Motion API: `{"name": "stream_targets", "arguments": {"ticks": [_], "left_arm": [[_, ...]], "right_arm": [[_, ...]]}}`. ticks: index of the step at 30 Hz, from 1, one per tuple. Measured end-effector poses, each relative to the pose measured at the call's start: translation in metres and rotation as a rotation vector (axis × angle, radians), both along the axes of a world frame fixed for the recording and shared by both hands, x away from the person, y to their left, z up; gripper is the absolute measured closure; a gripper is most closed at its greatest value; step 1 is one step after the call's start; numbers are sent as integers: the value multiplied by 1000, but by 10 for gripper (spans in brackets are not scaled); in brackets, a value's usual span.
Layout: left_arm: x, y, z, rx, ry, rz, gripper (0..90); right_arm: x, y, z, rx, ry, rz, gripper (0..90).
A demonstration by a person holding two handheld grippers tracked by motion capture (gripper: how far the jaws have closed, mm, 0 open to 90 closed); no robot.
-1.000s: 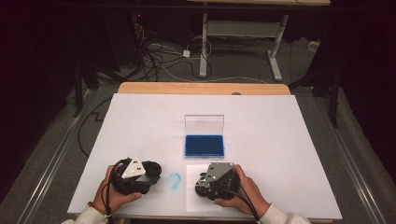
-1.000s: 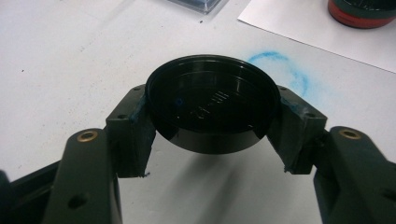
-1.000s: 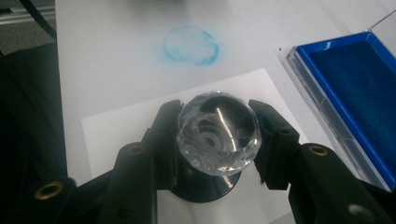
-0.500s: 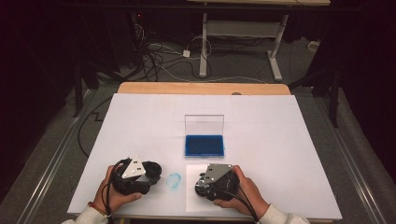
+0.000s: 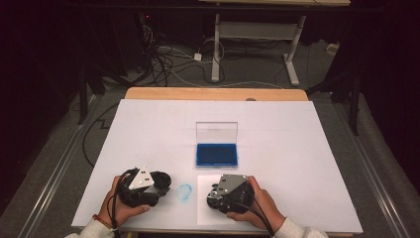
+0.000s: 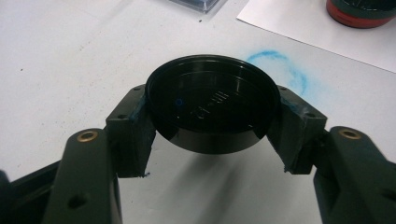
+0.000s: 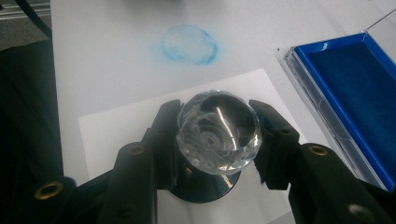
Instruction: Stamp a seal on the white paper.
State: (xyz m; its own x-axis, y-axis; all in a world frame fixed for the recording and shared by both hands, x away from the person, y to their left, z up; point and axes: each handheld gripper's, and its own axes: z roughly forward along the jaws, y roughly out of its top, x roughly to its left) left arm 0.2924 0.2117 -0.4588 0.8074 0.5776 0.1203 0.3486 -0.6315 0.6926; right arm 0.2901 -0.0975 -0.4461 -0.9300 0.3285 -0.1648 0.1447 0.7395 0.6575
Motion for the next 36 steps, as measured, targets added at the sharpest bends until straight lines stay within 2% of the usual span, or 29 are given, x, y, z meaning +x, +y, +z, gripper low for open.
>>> {"name": "stream_targets", "arguments": {"ticks": [9,15,18,20,27,33,36], "left_arm": [[1,1,1,-3,0,6,370],[0,1,1,-6,1,6,370],[0,2,1,-7,2,4,370],[0,2,1,-7,1,4,370],[1,0,0,1,3,1,370],[1,-3,0,6,2,-7,370],[1,-1,0,5,4,-6,370]], "right_arm": [[-2,4,1,-26,-16,-7,575],[2,-2,1,-2,13,2,575],[-1,-1,1,-11,-6,6,575],[-1,-2,1,-9,3,-3,574],[-1,4,2,-38,-9,4,574],[1,4,3,-41,3,4,574],[3,2,3,-22,14,12,573]]}}
